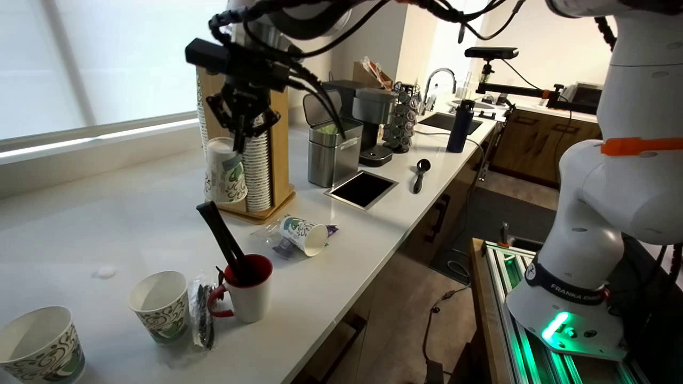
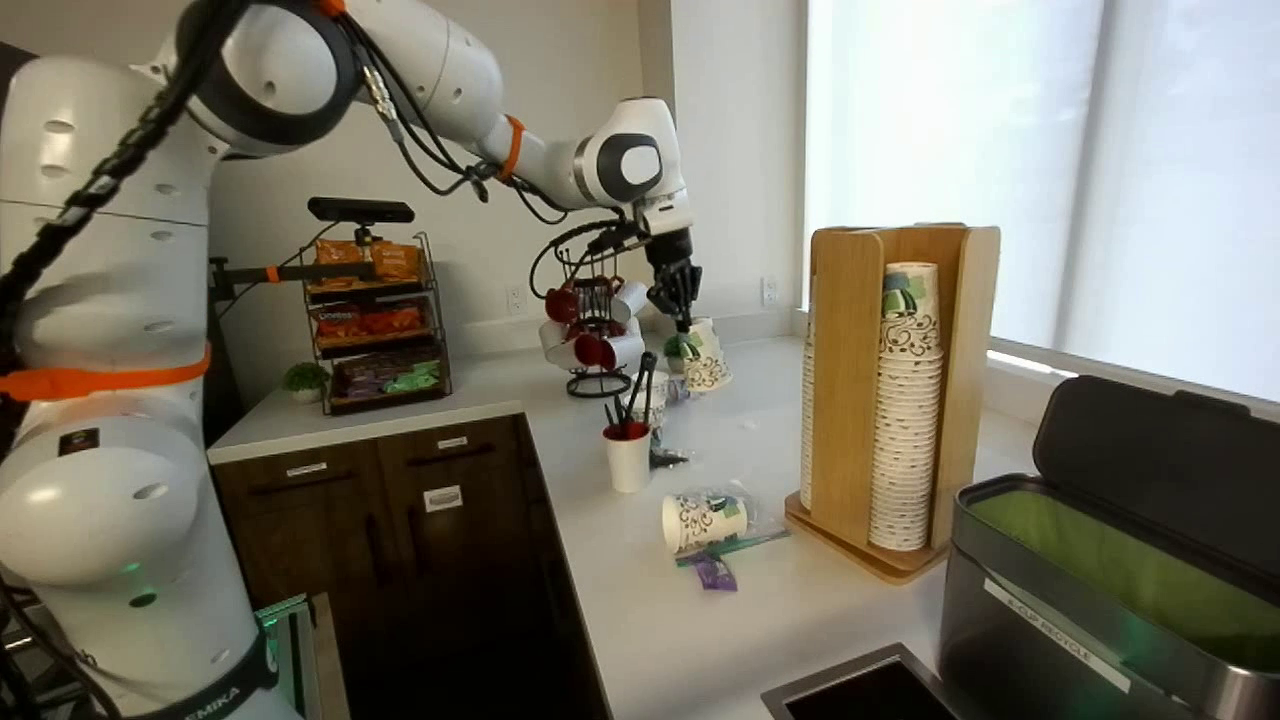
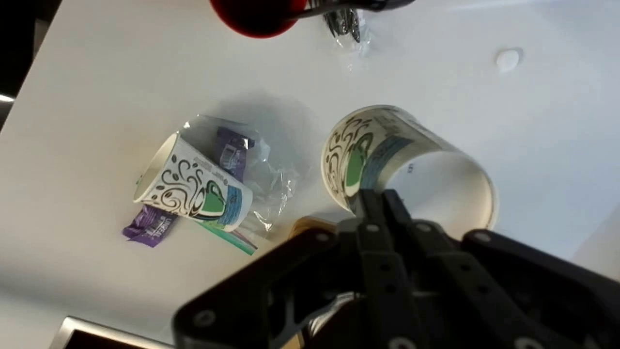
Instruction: Put one cup on the countertop
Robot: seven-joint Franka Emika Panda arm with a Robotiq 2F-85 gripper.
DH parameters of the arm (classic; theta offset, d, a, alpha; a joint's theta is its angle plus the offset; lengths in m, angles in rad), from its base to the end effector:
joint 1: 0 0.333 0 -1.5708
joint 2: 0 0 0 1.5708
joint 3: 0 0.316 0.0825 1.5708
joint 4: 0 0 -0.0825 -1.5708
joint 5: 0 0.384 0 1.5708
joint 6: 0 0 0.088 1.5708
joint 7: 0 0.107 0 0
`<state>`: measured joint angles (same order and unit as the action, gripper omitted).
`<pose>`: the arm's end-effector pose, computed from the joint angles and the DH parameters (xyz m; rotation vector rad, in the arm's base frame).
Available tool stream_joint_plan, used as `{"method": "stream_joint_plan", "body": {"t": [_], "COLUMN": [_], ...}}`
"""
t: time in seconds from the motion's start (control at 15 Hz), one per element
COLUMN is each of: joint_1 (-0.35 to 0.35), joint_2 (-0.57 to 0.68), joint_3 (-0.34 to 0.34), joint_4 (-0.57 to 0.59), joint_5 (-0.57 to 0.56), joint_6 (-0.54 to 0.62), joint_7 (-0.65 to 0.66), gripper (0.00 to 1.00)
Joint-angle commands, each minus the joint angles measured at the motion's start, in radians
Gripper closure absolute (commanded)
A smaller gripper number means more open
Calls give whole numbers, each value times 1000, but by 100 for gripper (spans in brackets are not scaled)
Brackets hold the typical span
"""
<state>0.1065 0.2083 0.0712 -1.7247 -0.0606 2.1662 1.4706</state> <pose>0.6355 0.1085 0.4828 -2.4039 1.7676 -0.2814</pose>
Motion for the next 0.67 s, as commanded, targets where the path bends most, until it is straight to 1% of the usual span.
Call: {"method": "stream_joint_plan", "body": {"t": [0.0,0.07,0.13,0.2,0.33,0.4,0.47,0.53,0.6], "joint_1": [76,83,71,79,80,78,75,65,56], "joint_2": [172,212,123,151,156,150,170,216,234], "joint_3": [-26,-27,-24,-27,-29,-31,-31,-26,-17], "joint_4": [172,221,105,128,130,130,152,195,211], "joint_5": [-91,-74,-55,-54,-54,-54,-46,-14,24], "joint_6": [-67,-102,-32,-37,-36,-36,-46,-78,-104], "joint_7": [184,185,131,135,132,130,125,110,85], "gripper": [98,98,98,94,94,98,98,98,98]}}
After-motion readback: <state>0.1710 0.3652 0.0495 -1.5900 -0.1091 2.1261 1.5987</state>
